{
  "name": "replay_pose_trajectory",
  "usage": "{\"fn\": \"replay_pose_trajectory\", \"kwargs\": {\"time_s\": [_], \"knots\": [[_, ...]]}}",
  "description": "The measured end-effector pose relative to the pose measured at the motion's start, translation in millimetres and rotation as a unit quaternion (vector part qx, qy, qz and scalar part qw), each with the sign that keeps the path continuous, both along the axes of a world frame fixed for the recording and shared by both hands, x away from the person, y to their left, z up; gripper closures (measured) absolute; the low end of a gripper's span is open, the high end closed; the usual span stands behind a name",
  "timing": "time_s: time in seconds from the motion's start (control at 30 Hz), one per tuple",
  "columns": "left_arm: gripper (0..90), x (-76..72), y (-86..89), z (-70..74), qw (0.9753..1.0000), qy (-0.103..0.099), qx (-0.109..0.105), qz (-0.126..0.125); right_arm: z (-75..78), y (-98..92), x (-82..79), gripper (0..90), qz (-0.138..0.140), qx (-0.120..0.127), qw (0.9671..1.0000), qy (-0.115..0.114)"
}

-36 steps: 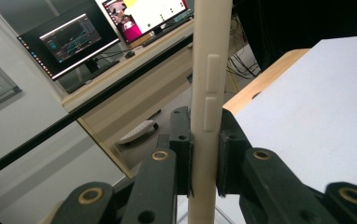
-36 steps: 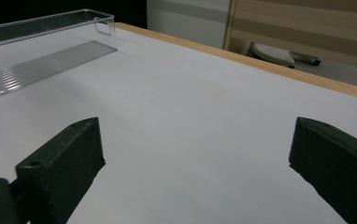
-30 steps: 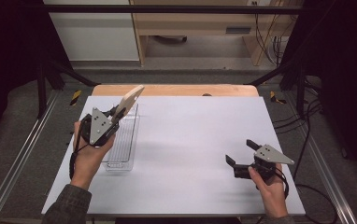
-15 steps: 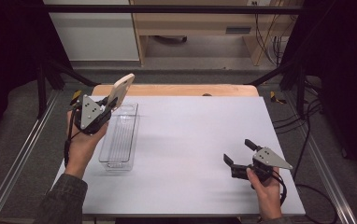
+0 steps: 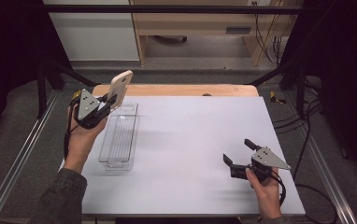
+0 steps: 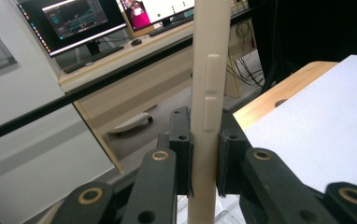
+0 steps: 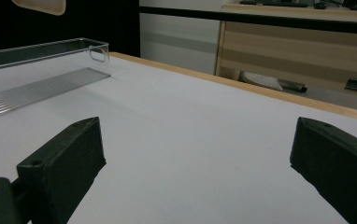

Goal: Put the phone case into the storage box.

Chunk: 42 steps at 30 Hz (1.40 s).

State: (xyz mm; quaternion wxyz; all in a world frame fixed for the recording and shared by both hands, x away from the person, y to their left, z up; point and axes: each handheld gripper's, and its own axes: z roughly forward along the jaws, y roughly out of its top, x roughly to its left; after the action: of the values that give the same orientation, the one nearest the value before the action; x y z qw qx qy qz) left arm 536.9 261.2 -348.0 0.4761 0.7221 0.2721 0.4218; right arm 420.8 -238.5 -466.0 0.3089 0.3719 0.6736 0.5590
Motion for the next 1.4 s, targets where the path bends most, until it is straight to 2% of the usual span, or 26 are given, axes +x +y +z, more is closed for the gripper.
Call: {"fn": "replay_pose_trajectory", "kwargs": {"time_s": [0.17, 0.5, 0.6, 0.73, 0.83, 1.1, 1.4], "knots": [[79.0, 9.4, 2.1, -5.0, 0.9998, 0.015, -0.013, 0.001, -0.3, -0.7, 0.5, 3.1, 0.000, 0.005, 1.0000, -0.002], [79.0, 27.0, 1.6, -8.2, 0.9987, 0.043, -0.026, -0.002, -0.6, -2.7, 1.4, 3.2, 0.003, 0.005, 1.0000, 0.002], [79.0, 32.5, 2.7, -9.0, 0.9985, 0.051, -0.022, 0.002, -0.6, -2.8, 1.6, 3.2, 0.004, 0.003, 1.0000, 0.004], [79.0, 39.0, 6.2, -11.3, 0.9975, 0.061, -0.035, 0.003, -0.8, -2.9, 1.8, 3.2, 0.005, 0.002, 1.0000, 0.006], [79.0, 41.4, 8.6, -13.1, 0.9969, 0.065, -0.045, 0.004, -0.9, -3.4, 2.2, 3.2, 0.006, -0.001, 1.0000, 0.007], [79.0, 43.0, 11.6, -14.6, 0.9960, 0.070, -0.056, 0.001, -0.7, -3.5, 2.1, 3.2, 0.007, -0.002, 1.0000, 0.006], [78.9, 47.5, 13.3, -23.6, 0.9920, 0.104, -0.072, -0.003, -0.7, -3.4, 2.0, 3.2, 0.008, -0.001, 0.9999, 0.006]]}}
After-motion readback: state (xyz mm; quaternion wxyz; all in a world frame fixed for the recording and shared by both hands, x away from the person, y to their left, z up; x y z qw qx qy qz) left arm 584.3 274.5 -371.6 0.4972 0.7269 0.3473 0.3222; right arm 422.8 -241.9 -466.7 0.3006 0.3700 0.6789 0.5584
